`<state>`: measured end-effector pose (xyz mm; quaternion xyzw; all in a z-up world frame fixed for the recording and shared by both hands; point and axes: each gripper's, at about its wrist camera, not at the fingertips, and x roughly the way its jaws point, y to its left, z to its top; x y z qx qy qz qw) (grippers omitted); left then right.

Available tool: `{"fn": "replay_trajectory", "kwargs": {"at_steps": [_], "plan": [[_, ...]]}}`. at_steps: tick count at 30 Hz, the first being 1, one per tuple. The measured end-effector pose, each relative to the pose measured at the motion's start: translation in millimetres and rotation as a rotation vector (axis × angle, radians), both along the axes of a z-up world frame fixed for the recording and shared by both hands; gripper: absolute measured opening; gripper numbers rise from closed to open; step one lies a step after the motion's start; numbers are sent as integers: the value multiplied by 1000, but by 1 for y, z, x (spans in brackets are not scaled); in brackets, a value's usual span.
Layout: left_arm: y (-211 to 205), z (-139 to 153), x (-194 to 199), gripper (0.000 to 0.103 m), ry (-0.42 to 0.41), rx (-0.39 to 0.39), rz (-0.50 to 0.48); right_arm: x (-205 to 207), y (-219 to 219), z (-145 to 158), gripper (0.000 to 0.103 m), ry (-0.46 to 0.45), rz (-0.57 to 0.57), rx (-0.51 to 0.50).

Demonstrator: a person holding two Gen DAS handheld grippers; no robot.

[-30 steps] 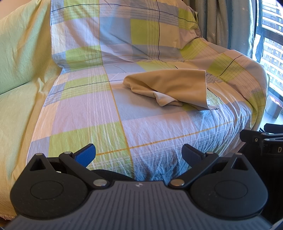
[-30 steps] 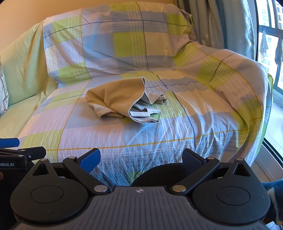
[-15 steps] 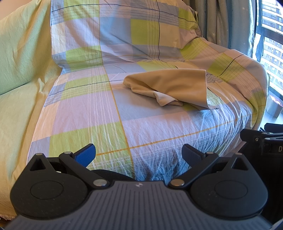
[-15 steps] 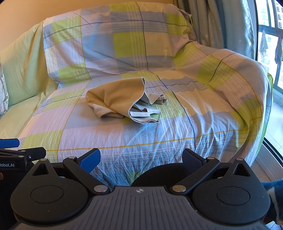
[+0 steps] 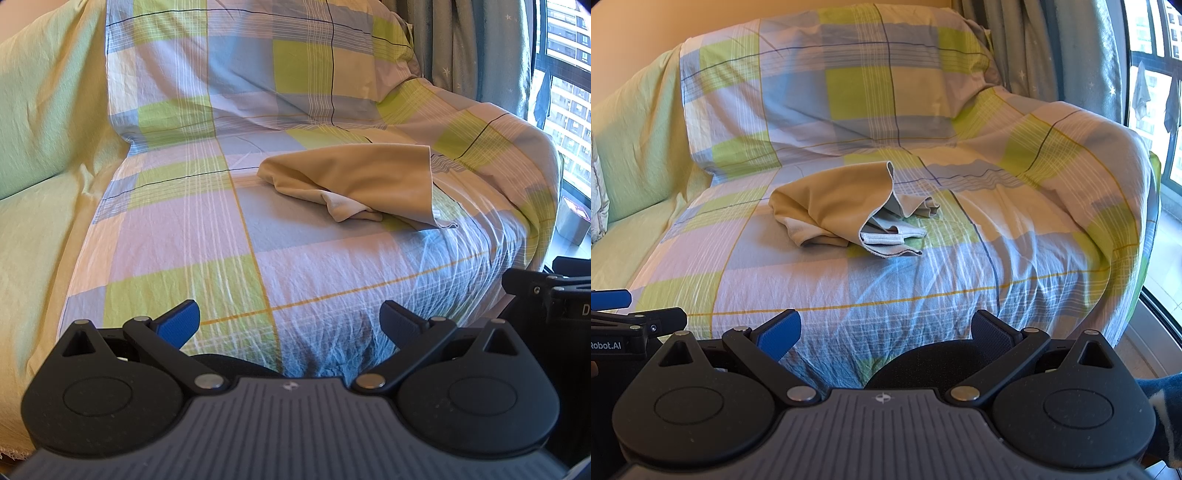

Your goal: Fold clothes

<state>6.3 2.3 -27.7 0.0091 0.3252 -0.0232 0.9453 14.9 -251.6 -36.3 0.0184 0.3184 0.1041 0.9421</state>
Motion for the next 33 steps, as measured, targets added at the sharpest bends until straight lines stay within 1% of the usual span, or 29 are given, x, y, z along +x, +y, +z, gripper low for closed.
{"fn": "replay_trajectory", "kwargs": {"at_steps": [13,17,20,22,26,29,31,33], "plan": [[2,3,0,102,-1,-6,7,1,0,-1,101,2,-2,2],[3,9,1,102,-12,-20,-19,1,-1,1,101,2,-2,7],[0,15,11,102,-29,13,-59,1,-6,9,101,-23,4,45],[-3,16,24,102,-39,52,-90,7,-8,17,101,-38,27,51],[-11,15,53,102,-54,126,-151,35,-5,34,101,-104,108,-29],[-18,10,80,102,-50,163,-187,59,6,39,97,-130,200,-136],[-22,6,97,102,-53,175,-220,78,15,37,94,-118,257,-211],[-27,4,112,101,-60,190,-258,95,22,31,93,-85,304,-259]]}}
